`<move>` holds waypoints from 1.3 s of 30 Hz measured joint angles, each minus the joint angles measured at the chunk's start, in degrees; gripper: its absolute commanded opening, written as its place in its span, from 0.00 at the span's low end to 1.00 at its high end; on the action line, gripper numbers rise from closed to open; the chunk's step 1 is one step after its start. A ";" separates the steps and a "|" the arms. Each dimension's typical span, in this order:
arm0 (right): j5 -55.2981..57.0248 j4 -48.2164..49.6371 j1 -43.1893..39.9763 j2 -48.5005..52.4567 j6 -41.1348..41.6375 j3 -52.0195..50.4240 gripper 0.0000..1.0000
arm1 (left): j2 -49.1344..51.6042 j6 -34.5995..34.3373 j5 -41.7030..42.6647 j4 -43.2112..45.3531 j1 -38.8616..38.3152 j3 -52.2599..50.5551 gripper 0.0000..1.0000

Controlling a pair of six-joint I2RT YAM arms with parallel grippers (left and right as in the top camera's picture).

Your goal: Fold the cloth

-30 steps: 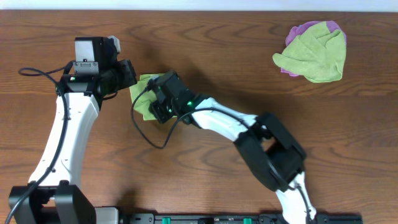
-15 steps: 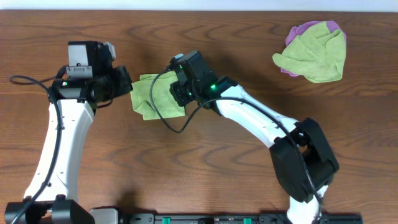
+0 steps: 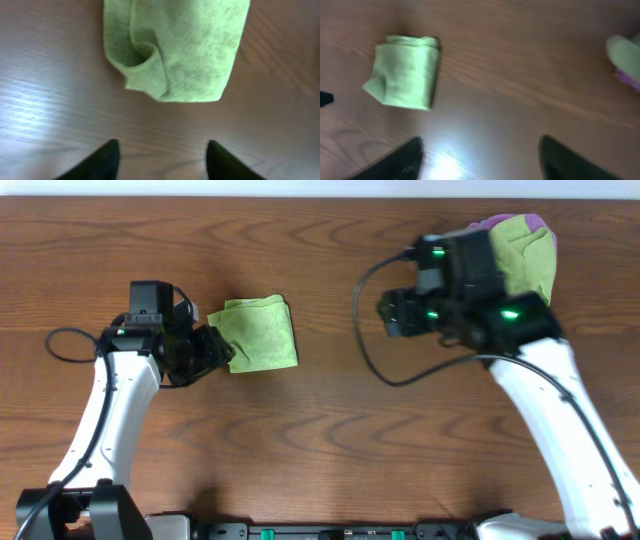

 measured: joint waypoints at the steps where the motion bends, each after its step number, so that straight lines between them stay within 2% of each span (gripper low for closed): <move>1: -0.09 -1.55 -1.73 -1.36 -0.68 -0.17 0.99 | 0.00 -1.55 0.87 1.88 0.00 -1.11 0.69; 4: -0.24 -2.89 -5.20 -5.01 -0.87 -1.95 0.99 | 0.00 -4.52 2.64 6.16 0.00 -3.72 0.75; 10: -2.60 -2.56 -11.06 -14.71 -2.91 -9.62 0.99 | -0.04 -11.17 4.68 12.94 0.00 -8.92 0.78; 20: -10.88 1.22 -20.81 -32.13 -5.07 -31.80 0.99 | -0.04 -21.46 5.73 20.83 -0.02 -16.04 0.79; 24: -15.06 1.20 -24.83 -37.38 -5.14 -37.24 0.99 | -0.04 -24.00 5.64 23.54 -0.02 -17.20 0.80; 28: -18.49 1.22 -27.39 -40.52 -5.22 -39.45 0.99 | 0.09 -26.36 5.46 27.30 -0.02 -18.91 0.80; 39: -21.31 1.44 -27.56 -41.00 -5.33 -39.58 0.99 | 4.55 -29.83 4.13 34.73 -1.60 -19.56 0.80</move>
